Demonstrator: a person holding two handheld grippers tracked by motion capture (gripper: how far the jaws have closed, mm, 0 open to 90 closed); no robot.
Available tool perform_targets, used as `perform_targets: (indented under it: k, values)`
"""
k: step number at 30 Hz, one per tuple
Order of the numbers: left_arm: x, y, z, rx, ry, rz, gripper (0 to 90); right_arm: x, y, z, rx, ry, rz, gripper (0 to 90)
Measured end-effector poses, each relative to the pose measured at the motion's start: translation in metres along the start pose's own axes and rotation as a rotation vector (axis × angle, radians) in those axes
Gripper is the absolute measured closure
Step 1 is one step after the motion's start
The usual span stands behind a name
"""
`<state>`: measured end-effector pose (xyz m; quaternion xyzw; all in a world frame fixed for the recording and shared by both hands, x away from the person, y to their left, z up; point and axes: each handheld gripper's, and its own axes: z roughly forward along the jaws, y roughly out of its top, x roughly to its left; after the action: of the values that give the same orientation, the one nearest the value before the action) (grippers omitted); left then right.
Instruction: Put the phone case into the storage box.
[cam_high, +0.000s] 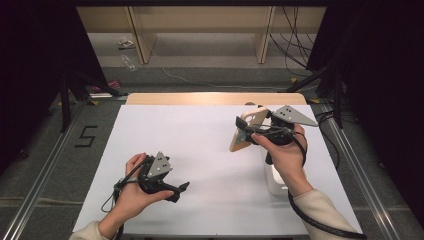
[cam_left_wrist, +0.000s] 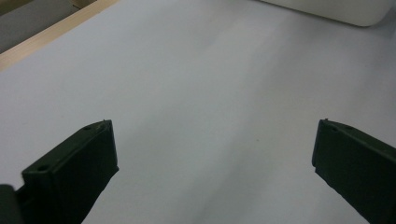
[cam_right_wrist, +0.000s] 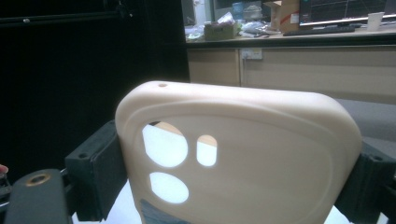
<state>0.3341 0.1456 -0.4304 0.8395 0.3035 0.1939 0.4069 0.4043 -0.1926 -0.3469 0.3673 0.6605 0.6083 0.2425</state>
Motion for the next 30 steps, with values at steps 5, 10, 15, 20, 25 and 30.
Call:
perform_targets:
  k: [5, 10, 15, 20, 25, 30]
  values:
    - [0.001, 0.000, 0.000, 0.001, -0.001, -0.001, 0.0, -0.002, 0.001, -0.001, -0.005, -0.004, 0.001, 13.2]
    - [0.001, 0.000, 0.000, 0.001, -0.002, -0.001, 0.0, -0.004, 0.003, -0.003, -0.011, -0.011, 0.000, 13.2]
    - [0.001, 0.000, 0.000, 0.001, -0.003, -0.003, 0.0, -0.008, 0.005, -0.005, -0.014, -0.022, 0.003, 13.2]
    - [0.001, -0.001, 0.000, 0.001, -0.002, -0.004, 0.0, -0.010, 0.006, -0.006, -0.019, -0.028, 0.004, 13.2]
    - [0.001, -0.001, 0.000, 0.002, -0.002, -0.004, 0.0, -0.013, 0.007, -0.007, -0.022, -0.038, 0.006, 13.2]
    - [0.002, -0.001, 0.000, 0.002, 0.001, -0.003, 0.0, -0.016, 0.009, -0.009, -0.027, -0.044, 0.006, 13.2]
